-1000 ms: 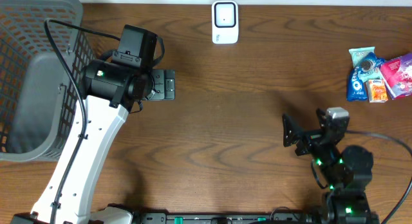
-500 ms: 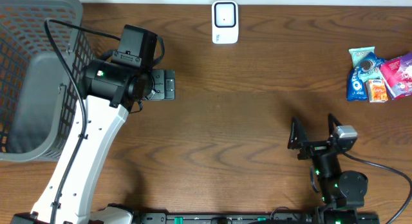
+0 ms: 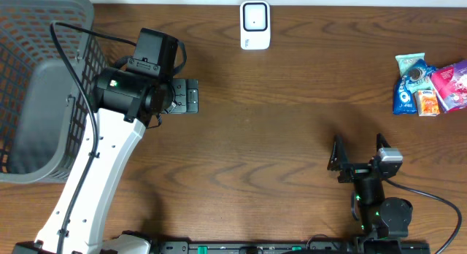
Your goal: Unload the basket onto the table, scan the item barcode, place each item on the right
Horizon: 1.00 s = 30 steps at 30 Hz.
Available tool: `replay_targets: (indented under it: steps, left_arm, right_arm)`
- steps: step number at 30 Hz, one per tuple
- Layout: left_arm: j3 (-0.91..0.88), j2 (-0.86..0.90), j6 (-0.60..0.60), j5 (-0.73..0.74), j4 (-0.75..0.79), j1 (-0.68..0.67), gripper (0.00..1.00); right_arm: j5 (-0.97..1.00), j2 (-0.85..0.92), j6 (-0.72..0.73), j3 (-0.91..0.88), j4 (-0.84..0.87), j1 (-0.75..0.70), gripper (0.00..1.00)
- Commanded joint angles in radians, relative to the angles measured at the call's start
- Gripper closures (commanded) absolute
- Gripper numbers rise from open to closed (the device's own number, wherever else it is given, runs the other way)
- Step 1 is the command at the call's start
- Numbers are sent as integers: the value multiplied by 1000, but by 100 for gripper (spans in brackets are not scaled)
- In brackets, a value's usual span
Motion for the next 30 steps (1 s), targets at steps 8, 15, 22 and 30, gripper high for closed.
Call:
replay_targets:
  steps: [8,15,22,30]
  left_arm:
    - [5,5,-10,-9,-3,4,2]
    - [5,5,-10,-9,-3,4,2]
    - [5,5,-10,-9,-3,4,2]
    - [5,5,-10,-9,-3,3,2]
  right_arm:
    - [17,-75,-148,-4,-129,8,1]
    - [32,-75,-149,-4,-139,2,1]
    - [40,-75,-217,-4,-142,2,1]
    - [38,-75,-190,-4,-140,2,1]
